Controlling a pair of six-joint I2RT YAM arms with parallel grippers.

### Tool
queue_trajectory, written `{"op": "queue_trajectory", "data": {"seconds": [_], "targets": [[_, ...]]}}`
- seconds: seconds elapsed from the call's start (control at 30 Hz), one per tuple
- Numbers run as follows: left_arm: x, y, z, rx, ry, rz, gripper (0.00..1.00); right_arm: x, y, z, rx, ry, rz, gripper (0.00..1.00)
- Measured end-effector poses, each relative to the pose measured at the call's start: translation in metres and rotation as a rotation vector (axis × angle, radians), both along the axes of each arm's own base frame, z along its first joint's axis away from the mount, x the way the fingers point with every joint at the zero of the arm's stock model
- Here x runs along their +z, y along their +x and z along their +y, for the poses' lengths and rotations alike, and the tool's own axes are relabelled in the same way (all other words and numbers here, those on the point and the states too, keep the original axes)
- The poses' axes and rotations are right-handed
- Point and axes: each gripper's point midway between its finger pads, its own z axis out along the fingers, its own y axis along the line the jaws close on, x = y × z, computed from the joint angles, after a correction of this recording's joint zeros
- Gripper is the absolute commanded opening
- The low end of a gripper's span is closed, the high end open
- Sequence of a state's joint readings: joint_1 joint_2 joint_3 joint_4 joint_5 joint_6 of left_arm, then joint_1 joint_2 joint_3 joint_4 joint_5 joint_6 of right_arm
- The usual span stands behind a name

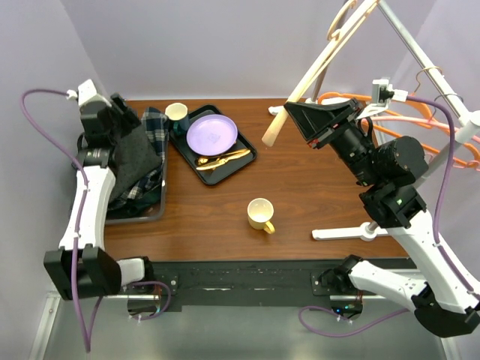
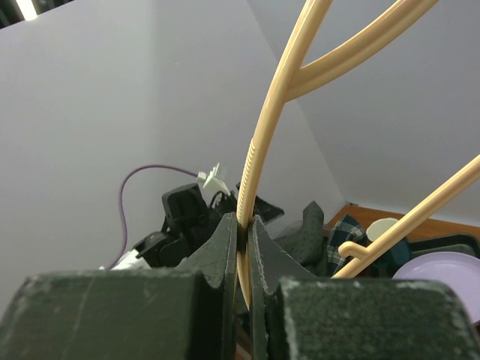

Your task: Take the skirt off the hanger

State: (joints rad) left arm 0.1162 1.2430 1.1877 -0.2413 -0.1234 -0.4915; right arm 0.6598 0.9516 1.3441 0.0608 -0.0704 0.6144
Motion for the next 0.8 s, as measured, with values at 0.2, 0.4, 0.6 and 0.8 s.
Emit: {"op": "queue_trajectory", "data": {"seconds": [0.2, 0.4, 0.6, 0.8], "targets": [[-0.014, 0.066, 0.018, 0.0, 0.017, 0.038, 0.45, -0.005, 0.005, 0.004, 0.0, -0.009, 0.012, 0.0], [-0.152, 0.073, 0.038, 0.073, -0.03, 0.336, 0.38, -0.013, 0.012, 0.009, -0.005, -0.032, 0.025, 0.0], [-0.224, 0.064, 0.04, 0.128, -0.077, 0.474, 0.34, -0.02, 0.019, 0.014, -0.005, -0.046, 0.04, 0.0], [-0.209, 0.066, 0.036, 0.127, -0.07, 0.47, 0.69, -0.024, 0.026, 0.01, -0.051, -0.07, 0.035, 0.0]]}}
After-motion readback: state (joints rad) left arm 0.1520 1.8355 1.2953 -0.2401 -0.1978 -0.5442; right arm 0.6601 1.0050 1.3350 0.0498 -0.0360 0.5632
